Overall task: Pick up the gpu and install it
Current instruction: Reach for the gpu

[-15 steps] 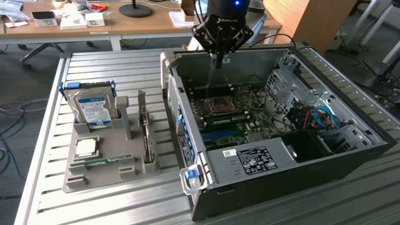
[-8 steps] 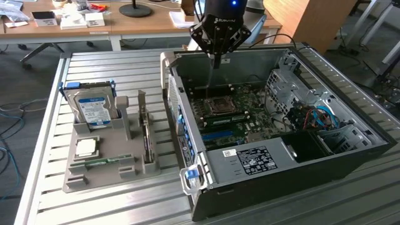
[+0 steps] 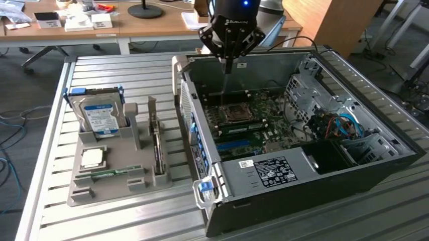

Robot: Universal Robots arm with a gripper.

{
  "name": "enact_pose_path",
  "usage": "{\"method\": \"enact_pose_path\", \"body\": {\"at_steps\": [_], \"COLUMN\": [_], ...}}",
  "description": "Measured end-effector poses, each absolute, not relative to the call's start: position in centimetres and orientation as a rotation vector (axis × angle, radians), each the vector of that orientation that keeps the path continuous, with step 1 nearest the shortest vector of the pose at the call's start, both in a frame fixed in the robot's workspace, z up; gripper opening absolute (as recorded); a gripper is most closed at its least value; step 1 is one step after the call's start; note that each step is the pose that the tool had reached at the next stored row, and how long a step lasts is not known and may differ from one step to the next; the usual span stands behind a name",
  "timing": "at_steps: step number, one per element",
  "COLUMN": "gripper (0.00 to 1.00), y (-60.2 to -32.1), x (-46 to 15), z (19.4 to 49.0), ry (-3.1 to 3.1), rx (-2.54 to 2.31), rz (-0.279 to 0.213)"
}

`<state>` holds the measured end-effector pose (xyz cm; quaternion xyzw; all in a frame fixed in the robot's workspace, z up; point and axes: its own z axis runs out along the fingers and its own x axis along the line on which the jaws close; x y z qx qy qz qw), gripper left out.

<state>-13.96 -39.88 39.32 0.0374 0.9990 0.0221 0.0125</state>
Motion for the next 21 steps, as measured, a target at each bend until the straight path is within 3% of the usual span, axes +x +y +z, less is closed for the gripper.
{"method": "enact_pose_path", "body": {"at_steps": [21], "gripper": [0.11], "y": [-39.9], "x": [-17.5], "z": [39.3], "ry": [3.114], "rx": [0.117], "rz": [0.069]}}
